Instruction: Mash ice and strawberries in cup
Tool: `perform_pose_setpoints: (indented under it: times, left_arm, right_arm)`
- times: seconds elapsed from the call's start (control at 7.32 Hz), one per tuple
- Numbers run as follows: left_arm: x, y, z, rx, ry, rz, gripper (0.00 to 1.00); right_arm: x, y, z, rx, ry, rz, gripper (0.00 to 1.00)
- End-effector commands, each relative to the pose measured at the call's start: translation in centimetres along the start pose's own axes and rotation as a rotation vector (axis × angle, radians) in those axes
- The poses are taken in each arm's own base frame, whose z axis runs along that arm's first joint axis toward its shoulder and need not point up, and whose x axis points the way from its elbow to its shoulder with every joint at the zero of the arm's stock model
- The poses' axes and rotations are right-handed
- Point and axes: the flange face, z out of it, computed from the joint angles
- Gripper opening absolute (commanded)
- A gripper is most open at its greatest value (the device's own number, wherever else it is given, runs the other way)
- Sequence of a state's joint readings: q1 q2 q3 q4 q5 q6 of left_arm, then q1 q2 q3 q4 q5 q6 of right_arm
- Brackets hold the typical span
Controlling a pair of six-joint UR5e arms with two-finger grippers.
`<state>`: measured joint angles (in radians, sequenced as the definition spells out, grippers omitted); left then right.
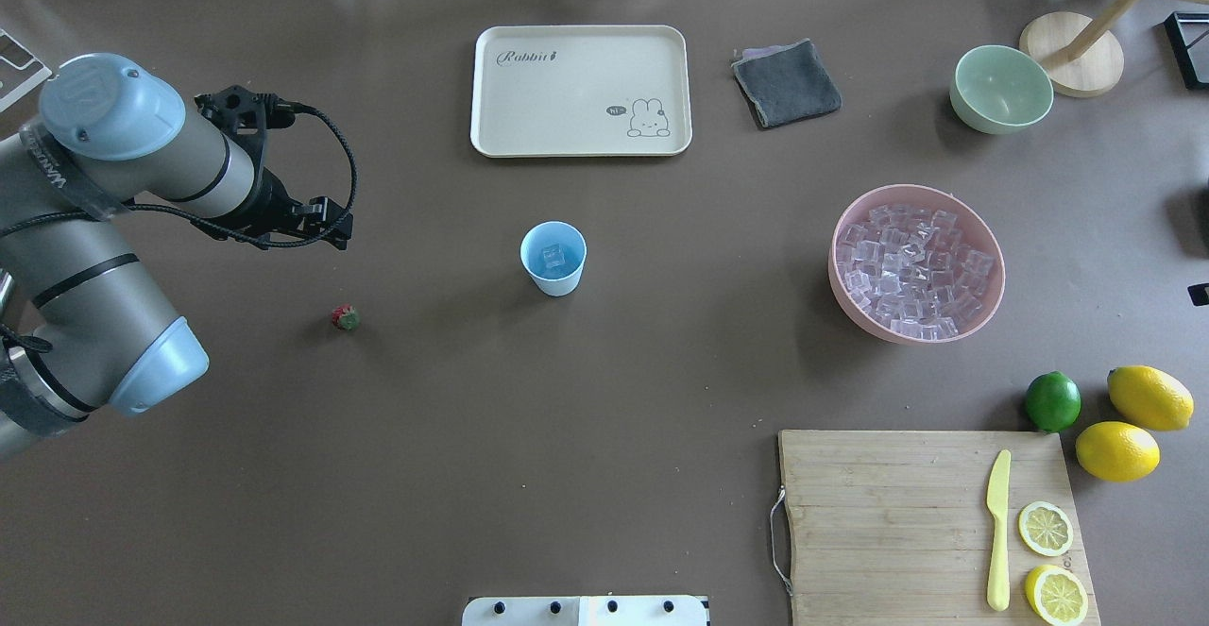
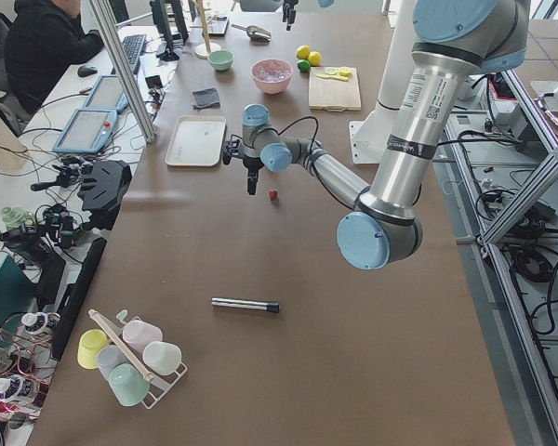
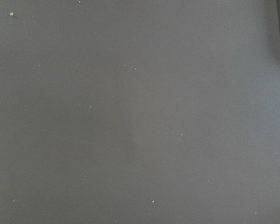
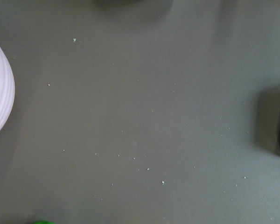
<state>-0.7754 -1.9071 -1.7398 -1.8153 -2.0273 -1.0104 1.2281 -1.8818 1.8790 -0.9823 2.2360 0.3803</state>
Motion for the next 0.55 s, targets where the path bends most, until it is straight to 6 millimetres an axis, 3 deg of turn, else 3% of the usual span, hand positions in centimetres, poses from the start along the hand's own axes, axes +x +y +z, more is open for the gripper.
perform_pose_setpoints:
  times: [0.0,0.27,0.41]
  left_arm:
    - [1.0,0.9,2.2,-0.004,0.003,-0.008,0.98]
    - [3.5,4.7,5.3,-0.033,-0.012,0.048,0.98]
    - [4.1,5.4,5.6,-0.036,-0.008,0.062,0.98]
  right_arm:
    - [1.5,-1.1,-0.9,0.018,-0.014,0.044,0.99]
    - [3.2,-6.9,-4.2,-0.001,-0.017,0.118,0.99]
    - [3.7,-7.9,-5.2,-0.02,-0.009,0.103,0.99]
